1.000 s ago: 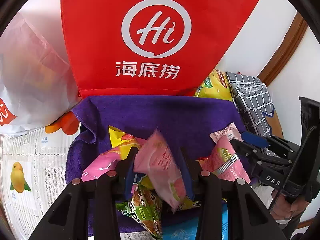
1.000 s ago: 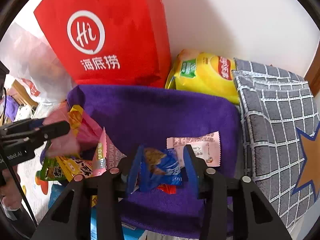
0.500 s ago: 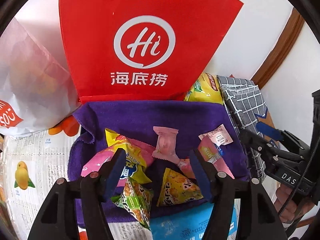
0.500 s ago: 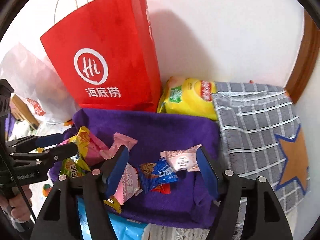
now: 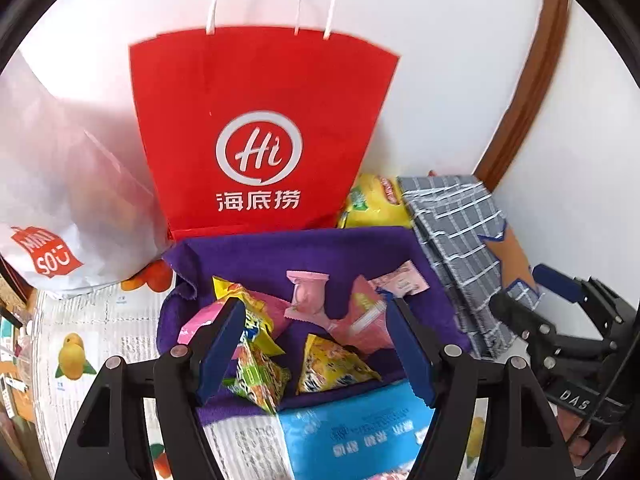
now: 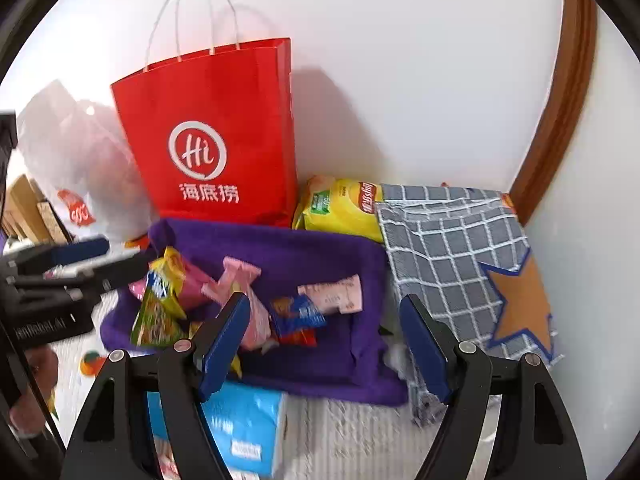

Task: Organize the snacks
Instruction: 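Withdraw both open tools from the towel toward the remaining snacks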

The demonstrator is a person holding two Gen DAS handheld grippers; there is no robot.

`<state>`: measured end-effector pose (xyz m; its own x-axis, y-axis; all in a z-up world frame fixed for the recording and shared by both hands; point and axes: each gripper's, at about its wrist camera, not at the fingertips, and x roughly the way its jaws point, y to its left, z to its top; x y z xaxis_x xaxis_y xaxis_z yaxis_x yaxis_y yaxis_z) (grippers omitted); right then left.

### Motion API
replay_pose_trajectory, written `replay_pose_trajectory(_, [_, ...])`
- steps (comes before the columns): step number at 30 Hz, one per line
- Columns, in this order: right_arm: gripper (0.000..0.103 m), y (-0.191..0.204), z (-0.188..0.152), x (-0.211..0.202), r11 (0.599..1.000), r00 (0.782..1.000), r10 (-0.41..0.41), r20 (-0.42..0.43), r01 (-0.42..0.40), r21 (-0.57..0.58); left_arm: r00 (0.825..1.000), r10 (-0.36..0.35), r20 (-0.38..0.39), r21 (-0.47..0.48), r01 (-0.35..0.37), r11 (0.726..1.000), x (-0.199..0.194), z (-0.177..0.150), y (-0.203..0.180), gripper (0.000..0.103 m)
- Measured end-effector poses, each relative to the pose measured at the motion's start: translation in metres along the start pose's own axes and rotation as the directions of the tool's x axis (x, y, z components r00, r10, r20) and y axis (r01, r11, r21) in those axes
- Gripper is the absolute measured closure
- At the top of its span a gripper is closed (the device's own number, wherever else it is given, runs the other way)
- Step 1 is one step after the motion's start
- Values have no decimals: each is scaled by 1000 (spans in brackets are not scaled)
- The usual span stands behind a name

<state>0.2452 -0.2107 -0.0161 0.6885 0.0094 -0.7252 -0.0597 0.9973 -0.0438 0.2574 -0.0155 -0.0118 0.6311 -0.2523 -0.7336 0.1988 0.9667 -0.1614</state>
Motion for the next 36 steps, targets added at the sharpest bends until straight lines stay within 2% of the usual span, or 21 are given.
replay_pose_trajectory(6, [26,4,-31,-29,1000,999,16,40,-16,13,1000,15,25,-5,-15,1000,-32,-20,-2,32])
replay_pose_trajectory(9, [26,10,-45,-39,999,998,45,37,-45,5,999,26,39,-4,-26,1000,-49,-37,-1,32])
replay_pose_trajectory(14, [26,19,-69,-60,999,995,48,86,-48,0,997,43,63,-5,-43,999,-67,-66,3,32])
replay_pose_trajectory(18, [26,21,-85,-71,997,993,78,85,-80,21,996,47,73,-18,-46,999,-80,-87,8,32])
replay_pose_trajectory(20, [23,22,-92,-73,994,991,103,80,-105,27,997,45,66,-33,-43,999,-84,-98,12,32])
replay_pose_trajectory(25, [22,21,-111,-69,982,985,167,52,-171,82,995,78,63,-64,-74,995,-88,-124,24,32])
replay_pose_trajectory(30, [23,21,-132,-54,981,987,163,9,-163,104,995,92,39,-104,-87,991,-83,-150,41,32])
replay_pose_trajectory(36, [38,30,-155,-28,973,974,219,-58,-214,82,995,97,4,-140,-96,986,-70,-168,54,32])
